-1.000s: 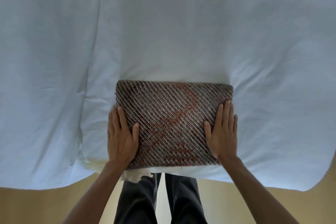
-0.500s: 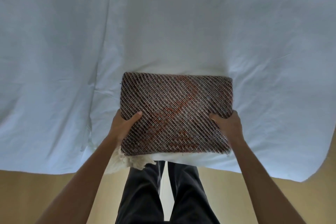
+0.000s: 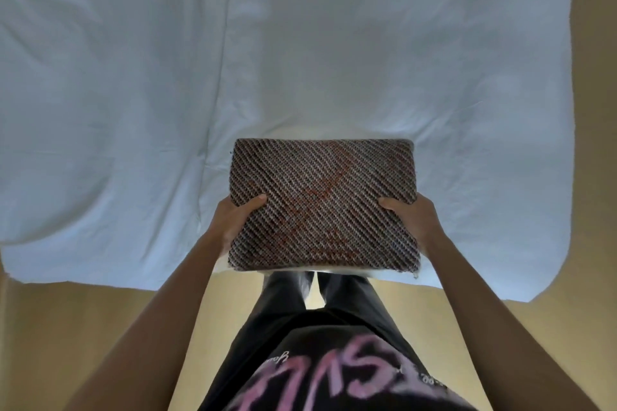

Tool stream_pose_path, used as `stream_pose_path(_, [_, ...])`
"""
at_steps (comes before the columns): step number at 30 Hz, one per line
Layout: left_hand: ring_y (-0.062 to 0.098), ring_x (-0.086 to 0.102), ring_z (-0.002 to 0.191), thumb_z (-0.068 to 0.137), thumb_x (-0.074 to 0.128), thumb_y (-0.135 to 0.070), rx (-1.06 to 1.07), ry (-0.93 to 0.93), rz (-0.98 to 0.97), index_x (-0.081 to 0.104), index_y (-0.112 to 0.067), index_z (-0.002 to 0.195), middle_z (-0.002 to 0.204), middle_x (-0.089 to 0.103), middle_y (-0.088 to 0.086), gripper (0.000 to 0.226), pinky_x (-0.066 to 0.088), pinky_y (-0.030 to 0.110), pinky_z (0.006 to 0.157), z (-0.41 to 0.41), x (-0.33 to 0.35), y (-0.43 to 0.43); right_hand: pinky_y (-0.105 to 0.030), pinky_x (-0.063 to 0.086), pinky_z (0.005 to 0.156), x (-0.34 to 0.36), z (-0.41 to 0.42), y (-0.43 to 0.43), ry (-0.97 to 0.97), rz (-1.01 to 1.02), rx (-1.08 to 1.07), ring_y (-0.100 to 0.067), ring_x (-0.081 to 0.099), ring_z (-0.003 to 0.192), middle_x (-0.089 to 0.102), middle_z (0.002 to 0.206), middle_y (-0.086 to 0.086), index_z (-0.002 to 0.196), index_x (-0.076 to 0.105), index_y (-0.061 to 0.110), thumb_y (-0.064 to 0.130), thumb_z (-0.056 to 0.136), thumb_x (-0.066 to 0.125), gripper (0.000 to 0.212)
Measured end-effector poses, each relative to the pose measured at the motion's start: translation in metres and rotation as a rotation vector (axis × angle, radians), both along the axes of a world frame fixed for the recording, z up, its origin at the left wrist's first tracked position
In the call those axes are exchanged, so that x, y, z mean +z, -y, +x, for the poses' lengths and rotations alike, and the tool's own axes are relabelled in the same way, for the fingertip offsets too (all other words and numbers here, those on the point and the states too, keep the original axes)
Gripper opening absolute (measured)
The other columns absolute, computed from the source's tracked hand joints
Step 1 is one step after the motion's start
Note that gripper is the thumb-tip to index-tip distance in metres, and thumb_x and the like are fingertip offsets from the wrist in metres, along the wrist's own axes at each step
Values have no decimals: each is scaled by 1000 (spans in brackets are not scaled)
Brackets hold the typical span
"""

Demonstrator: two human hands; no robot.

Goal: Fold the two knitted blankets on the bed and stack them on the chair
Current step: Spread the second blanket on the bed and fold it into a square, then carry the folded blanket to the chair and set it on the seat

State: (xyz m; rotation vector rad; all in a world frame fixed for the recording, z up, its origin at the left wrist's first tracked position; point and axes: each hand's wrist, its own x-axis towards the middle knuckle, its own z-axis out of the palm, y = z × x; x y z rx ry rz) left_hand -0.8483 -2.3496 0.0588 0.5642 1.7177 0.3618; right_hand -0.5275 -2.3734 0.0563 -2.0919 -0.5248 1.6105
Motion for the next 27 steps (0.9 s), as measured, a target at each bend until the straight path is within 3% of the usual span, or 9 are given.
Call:
stream_pose_path(5, [15,63,92,74,76,-36,-69,28,41,54,-13,127,108,63,2,62,48,31,82,2,39,-10,-40,55,76,40,5,18,-71,33,-117,-27,68,85,70,98,-5,107,65,15,21,71,78,39])
stream_pose_path(11, [13,62,94,73,76,-34,-214,61,97,58,-17,122,107,64,-1,54,48,30,80,-1,62,-34,-28,51,61,78,-3,44,-35,123,-230,-18,68,81,69,95,3,102,62,23,22,73,75,32])
stream_pose_path(19, [11,64,91,72,78,-36,-490,143,92,60,-23,113,99,66,-7,46,49,24,70,-2,74,-61,-32,54,69,94,-48,111,48,148,-553,-20,68,82,69,95,0,110,60,14,19,71,76,43])
stream_pose_path(23, [11,65,90,70,78,-40,-699,156,92,61,-23,110,98,67,-9,47,49,24,68,17,81,-54,-25,55,56,101,-72,165,16,160,-787,-18,70,73,71,92,-5,107,60,8,13,73,76,38])
stream_pose_path(27, [11,66,88,61,80,-48,-903,181,99,61,-29,108,98,68,-11,54,50,27,70,52,89,-36,-26,55,55,110,-91,221,31,165,-994,-21,71,73,70,93,-11,107,58,3,11,75,75,37])
